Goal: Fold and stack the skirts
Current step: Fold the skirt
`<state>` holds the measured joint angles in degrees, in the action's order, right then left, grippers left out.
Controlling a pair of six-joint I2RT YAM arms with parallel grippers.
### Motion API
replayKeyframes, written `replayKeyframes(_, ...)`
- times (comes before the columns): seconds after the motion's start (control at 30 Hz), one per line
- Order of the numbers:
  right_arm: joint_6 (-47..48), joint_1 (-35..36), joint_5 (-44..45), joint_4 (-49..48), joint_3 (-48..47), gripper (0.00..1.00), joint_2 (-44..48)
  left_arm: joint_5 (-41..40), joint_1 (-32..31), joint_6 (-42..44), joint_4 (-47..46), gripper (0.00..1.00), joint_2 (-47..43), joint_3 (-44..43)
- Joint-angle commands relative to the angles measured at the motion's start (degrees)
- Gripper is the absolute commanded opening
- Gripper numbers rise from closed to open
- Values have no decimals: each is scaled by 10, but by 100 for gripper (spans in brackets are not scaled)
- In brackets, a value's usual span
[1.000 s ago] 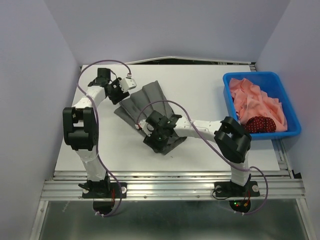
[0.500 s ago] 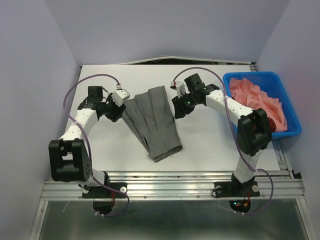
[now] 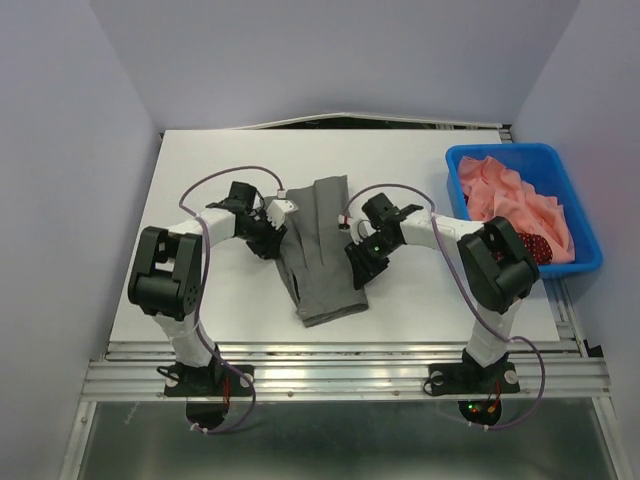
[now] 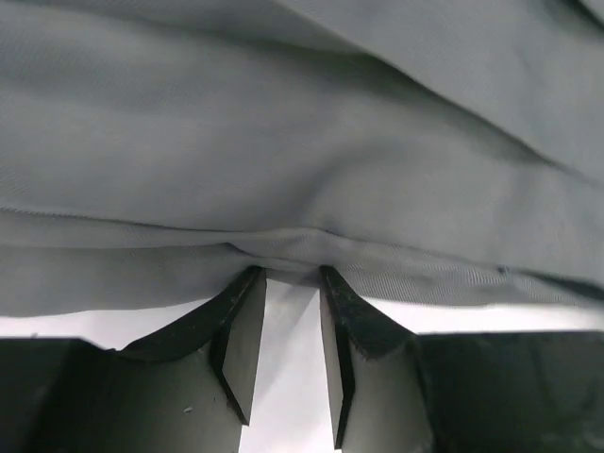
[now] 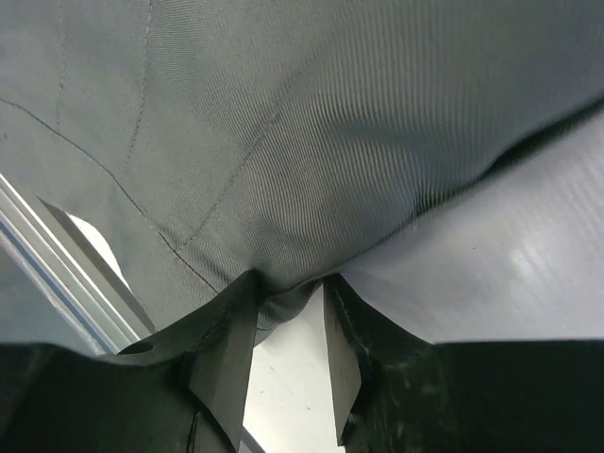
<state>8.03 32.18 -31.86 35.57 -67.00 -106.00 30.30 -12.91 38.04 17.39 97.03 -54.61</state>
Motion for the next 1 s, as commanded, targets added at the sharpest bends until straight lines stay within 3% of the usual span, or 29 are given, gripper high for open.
replayKeyframes(0.0,-24,6,-13,-43,9,39,-6,8,2,-50,-29,41,77,-70)
replayKeyframes(0.07,-35,17,-15,-48,-6,41,-12,-3,2,-60,-31,42,101,-116)
replayKeyframes(0.2,-45,24,-27,-24,-49,44,-18,-49,6,-47,-31,56,74,-146)
replayKeyframes(0.33,-12,17,-8,26,-79,48,24,-107,8,63,-50,72,-114,-58)
replayKeyframes(0.37,-10,17,-7,31,-84,49,46,-114,8,111,-51,81,-152,-12)
replayKeyframes(0.4,-10,17,-2,34,-91,51,56,-117,7,131,-52,85,-186,14)
replayKeyframes(0.43,-11,17,-1,31,-94,51,65,-125,1,149,-49,98,-256,60)
replayKeyframes(0.5,-18,17,-5,27,-107,51,76,-145,-18,196,-34,99,-349,100)
replayKeyframes(0.6,-28,17,-1,12,-126,51,59,-189,-96,216,-17,99,-437,168)
replayKeyframes(0.7,-33,17,3,1,-139,49,36,-219,-197,206,-17,99,-469,216)
replayKeyframes(0.9,-66,17,-13,-63,-146,46,-35,-333,-410,57,-58,98,-439,257)
replayKeyframes(0.97,-66,17,-18,-64,-146,45,-67,-343,-446,42,-84,99,-432,274)
